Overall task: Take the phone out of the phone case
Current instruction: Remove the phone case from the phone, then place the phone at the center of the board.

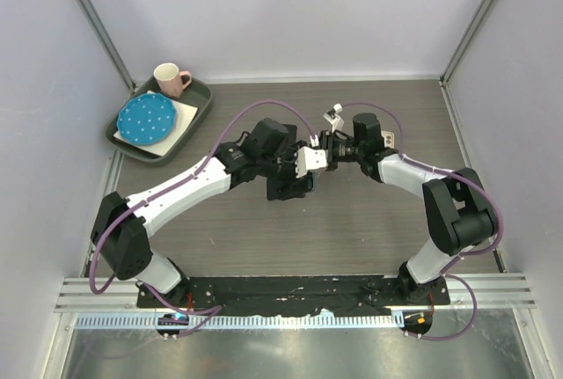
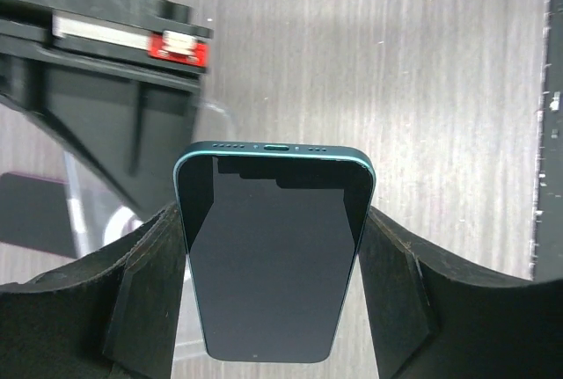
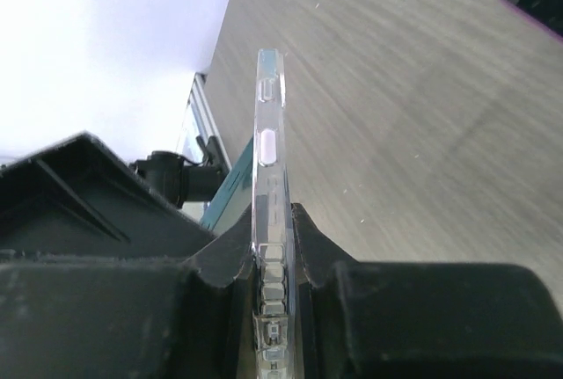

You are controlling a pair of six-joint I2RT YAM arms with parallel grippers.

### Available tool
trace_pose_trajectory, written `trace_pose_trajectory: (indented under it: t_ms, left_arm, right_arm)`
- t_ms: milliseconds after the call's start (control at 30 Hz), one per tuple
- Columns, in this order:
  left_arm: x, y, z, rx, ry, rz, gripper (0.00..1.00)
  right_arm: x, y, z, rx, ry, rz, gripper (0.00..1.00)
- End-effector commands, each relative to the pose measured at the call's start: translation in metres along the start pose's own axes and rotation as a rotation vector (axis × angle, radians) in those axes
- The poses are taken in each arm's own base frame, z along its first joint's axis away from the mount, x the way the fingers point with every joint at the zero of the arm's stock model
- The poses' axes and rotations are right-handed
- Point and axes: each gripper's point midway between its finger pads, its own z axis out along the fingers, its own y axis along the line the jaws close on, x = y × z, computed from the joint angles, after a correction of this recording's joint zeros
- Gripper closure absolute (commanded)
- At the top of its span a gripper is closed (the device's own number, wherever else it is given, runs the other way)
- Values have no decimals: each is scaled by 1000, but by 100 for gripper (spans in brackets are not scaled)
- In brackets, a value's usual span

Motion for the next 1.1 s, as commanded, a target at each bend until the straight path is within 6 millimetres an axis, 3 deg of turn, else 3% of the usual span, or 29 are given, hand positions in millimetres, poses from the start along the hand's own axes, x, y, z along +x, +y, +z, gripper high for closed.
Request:
trace_pose_trajectory:
  t_ms: [0, 167, 367, 533, 567, 633, 667, 700, 767, 800, 933, 1067]
  left_arm:
    - [-47, -7, -19, 37, -124, -63, 100]
    - [-48, 16, -20, -85, -118, -129, 100]
    - [-11, 69, -30, -394, -38, -207, 100]
    - [37, 126, -57, -636, 31, -408, 100]
    - [48, 132, -55, -649, 37, -487, 100]
    - [72, 159, -71, -719, 48, -597, 100]
    - [89, 165, -68, -730, 83, -637, 100]
    - [99, 180, -79, -782, 90, -677, 100]
    - [128, 187, -72, -794, 164, -742, 100]
    - [134, 198, -77, -822, 178, -760, 100]
    - [163, 211, -65, -835, 246, -869, 100]
    - [196, 219, -54, -840, 334, -984, 100]
  right_arm:
    - [-37, 4, -8, 31, -92, -125, 99]
    - [-40, -3, -12, 64, -116, -138, 99]
    - [-66, -25, -40, 216, -185, -241, 99]
    - [-93, -53, -81, 403, -287, -305, 99]
    - [-97, -50, -87, 415, -303, -324, 99]
    - [-100, -51, -94, 451, -318, -347, 99]
    - [-102, -51, -98, 469, -324, -360, 99]
    - [-105, -44, -102, 474, -340, -384, 99]
    - [-106, -42, -111, 518, -350, -416, 99]
    - [-106, -36, -116, 525, -365, -441, 99]
    - [-111, -18, -135, 580, -386, -601, 99]
    - [-119, -15, -167, 740, -421, -752, 99]
